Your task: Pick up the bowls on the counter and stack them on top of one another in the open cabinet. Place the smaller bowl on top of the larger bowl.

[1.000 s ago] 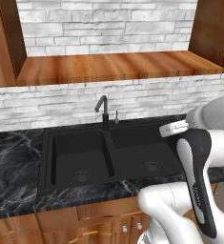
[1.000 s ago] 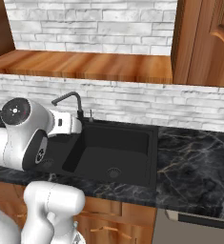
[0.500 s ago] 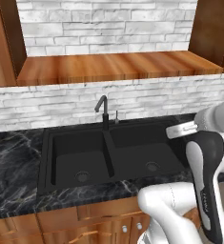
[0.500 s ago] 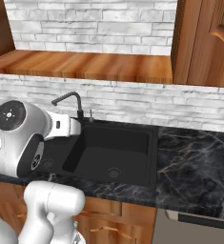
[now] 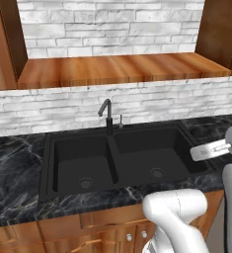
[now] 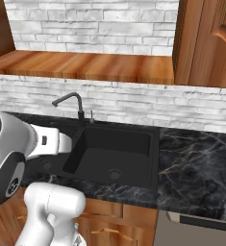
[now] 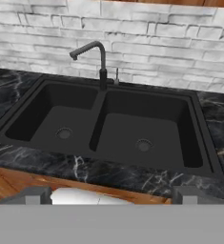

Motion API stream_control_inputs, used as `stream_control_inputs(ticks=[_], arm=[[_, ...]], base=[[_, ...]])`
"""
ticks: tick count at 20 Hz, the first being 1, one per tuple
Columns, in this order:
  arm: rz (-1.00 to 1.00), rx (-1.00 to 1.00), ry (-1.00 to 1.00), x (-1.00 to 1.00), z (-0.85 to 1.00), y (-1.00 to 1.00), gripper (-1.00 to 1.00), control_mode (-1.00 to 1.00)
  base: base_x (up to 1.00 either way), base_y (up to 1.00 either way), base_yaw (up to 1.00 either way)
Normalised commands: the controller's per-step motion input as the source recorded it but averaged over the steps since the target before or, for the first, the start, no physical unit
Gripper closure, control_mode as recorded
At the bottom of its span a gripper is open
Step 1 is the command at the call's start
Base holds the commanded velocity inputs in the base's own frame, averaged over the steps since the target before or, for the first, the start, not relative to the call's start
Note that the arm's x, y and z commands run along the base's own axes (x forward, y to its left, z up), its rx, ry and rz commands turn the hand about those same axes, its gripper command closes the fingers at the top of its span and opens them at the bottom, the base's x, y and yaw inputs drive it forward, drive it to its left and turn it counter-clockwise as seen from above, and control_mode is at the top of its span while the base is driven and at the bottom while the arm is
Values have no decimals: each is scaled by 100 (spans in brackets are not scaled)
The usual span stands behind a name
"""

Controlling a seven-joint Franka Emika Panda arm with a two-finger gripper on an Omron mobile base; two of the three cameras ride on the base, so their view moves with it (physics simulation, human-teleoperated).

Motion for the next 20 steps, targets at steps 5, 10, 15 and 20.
stream_control_inputs(ticks=[5,10,15,20], arm=[[0,0,11,18,-4,0,-100,-100],[0,0,19,63,0,0,-100,-100],[0,0,10,47,-4,-3,-100,-100],[0,0,7,20,-5,0,-100,-100]], base=[[0,0,0],[0,0,0],[0,0,0],[0,0,0]])
